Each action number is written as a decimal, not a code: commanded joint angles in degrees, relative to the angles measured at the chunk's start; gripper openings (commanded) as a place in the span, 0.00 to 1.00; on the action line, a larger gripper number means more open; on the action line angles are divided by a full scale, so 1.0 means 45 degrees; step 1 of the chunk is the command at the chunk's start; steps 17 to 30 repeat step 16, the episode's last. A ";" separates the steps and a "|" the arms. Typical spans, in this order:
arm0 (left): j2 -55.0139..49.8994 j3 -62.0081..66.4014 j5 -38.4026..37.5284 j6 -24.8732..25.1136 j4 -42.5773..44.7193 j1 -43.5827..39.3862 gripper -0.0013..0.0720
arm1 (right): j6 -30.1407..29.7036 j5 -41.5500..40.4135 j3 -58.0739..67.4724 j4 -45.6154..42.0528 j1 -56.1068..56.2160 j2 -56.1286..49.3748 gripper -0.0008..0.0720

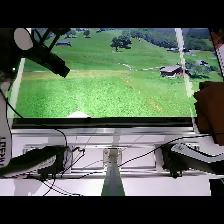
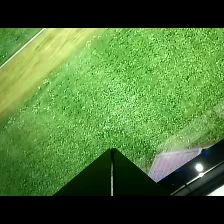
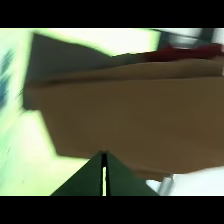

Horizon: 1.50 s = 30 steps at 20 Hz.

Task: Fold the clothes and pants, and hang the long-sleeved shirts on hangers.

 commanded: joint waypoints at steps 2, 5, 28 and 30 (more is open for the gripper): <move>0.0010 0.0005 -0.0005 0.0000 0.0000 0.0010 0.04 | -0.1574 -0.0952 -0.0005 0.0257 0.3526 0.0010 0.03; 0.0010 0.0005 -0.0005 0.0000 0.0000 0.0010 0.04 | -0.2021 -0.2132 -0.0005 0.0223 0.7329 0.0010 0.03; 0.0010 0.0005 -0.0005 0.0000 0.0000 0.0010 0.04 | -0.2871 -0.3565 0.0000 -0.0423 1.5863 0.0010 0.03; 0.0010 0.0005 -0.0005 0.0000 0.0000 0.0010 0.04 | -0.2871 -0.3565 0.0000 -0.0423 1.5863 0.0010 0.03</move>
